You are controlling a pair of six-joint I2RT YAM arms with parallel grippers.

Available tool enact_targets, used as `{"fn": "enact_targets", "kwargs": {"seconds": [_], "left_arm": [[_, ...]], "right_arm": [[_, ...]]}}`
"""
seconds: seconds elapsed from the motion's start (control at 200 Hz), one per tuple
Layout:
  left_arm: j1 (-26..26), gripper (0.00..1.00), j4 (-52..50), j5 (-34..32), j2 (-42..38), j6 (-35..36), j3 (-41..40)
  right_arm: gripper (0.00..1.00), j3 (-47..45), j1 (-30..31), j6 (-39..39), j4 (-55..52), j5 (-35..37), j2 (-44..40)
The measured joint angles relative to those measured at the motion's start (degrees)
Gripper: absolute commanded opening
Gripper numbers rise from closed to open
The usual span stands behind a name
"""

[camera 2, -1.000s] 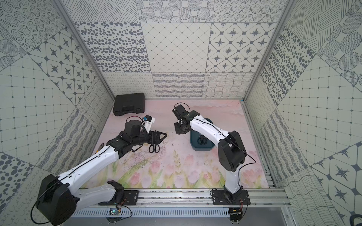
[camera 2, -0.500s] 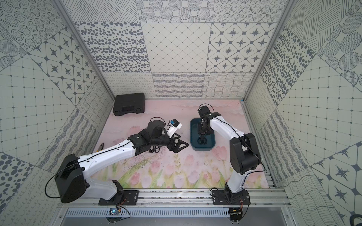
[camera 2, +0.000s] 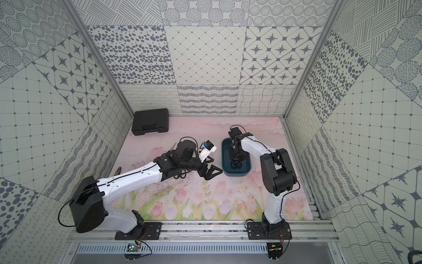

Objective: Put the scissors into the storage box
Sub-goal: Place the scissors in the storage box, then adjust the scissors in the storage box.

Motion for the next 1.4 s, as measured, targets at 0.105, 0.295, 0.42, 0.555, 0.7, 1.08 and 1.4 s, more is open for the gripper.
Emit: {"fn": "enact_targets", "kwargs": {"seconds": [0.105, 0.295, 0.42, 0.555, 0.7, 1.08, 1.4], "left_arm": [[0.0, 0.99, 0.1, -1.1, -1.5, 0.5, -1.6], [0.0, 1.0, 0.1, -4.0, -3.8, 1.2, -3.9], [0.1, 0.99, 0.4, -6.9, -5.8, 1.3, -5.5], [1.2, 1.0, 1.0, -10.7, -8.4, 1.0, -8.0], [6.0, 1.0, 3.0, -15.2, -13.6, -2.0, -13.1], [19.3, 0.99, 1.6, -26.5, -25.8, -13.0, -23.4], [21.5, 1.0, -1.9, -28.1, -29.1, -15.7, -24.9]], "right_arm": [[0.23, 0.0, 0.0, 0.0, 0.0, 0.3, 0.0], [0.47, 0.0, 0.0, 0.0, -0.1, 1.5, -0.1], [0.52, 0.0, -0.1, 0.4, -0.4, 2.1, -1.3], [0.57, 0.0, 0.2, 0.4, -0.9, 2.2, -4.6], [0.64, 1.4, 2.7, -1.0, -1.7, 3.1, -9.4], [0.56, 11.3, 19.7, -5.5, -0.8, 1.2, -8.8], [0.49, 11.0, 5.2, 3.2, -1.9, 3.6, -2.7]]}}
